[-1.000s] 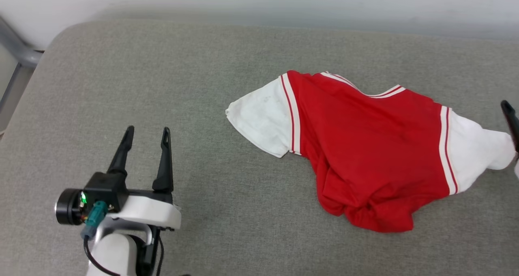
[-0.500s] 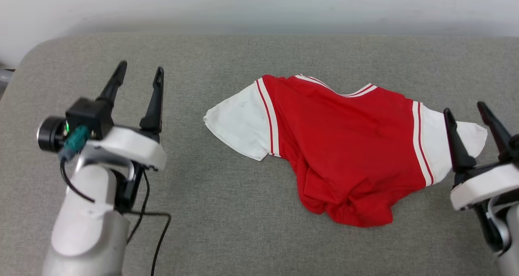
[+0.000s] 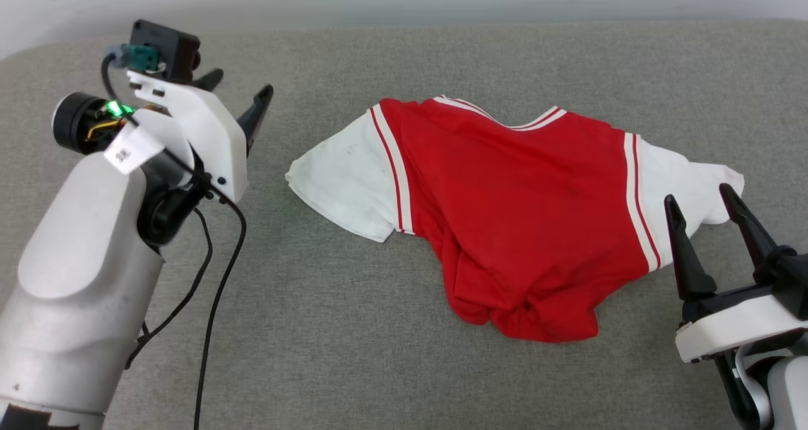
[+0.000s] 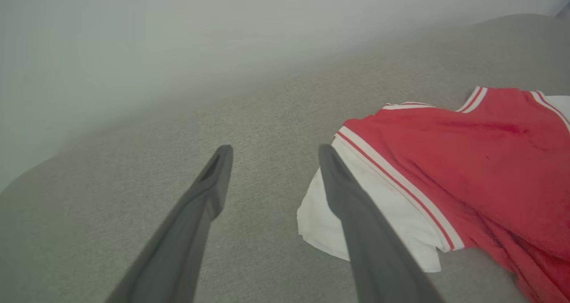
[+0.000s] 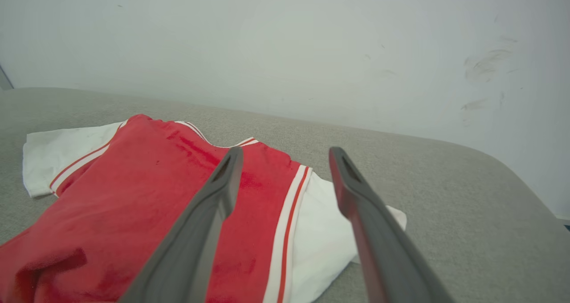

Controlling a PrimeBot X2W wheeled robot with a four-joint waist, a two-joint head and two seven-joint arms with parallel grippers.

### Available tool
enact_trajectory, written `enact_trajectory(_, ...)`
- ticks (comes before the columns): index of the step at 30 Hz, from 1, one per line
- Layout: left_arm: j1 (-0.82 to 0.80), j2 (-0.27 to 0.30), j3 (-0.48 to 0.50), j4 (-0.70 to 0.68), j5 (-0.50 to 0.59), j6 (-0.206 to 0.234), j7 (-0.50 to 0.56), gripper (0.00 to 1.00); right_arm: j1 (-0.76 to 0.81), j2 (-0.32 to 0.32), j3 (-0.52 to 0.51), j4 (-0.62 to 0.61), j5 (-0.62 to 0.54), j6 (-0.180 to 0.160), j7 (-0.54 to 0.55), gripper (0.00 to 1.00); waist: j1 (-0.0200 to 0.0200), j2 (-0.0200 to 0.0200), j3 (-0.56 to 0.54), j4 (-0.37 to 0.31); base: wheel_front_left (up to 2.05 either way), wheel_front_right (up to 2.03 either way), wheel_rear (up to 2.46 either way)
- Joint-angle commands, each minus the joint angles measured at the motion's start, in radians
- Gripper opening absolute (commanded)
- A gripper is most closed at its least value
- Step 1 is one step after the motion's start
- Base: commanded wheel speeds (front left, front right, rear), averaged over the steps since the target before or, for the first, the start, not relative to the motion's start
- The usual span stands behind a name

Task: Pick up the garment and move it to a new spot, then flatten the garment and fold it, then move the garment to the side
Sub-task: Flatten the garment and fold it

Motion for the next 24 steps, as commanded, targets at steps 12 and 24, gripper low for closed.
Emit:
enact_trajectory(12,-0.160,0.074,-0.282,0.099,-0.221,0.000,0.372,1.00,-0.025,0.007,0.029,-0.031,0.007,-0.001,0.020,1.00,0.0000,0.0000,0.074,-0.046,0.00,0.00,0.00)
enact_trajectory(24,-0.209,0.057,-0.463,0.270,-0.278,0.000,0.407,1.00,-0.070,0.007,0.050,-0.014,0.016,-0.001,0.001,1.00,0.0000,0.0000,0.145,-0.084,0.00,0.00,0.00)
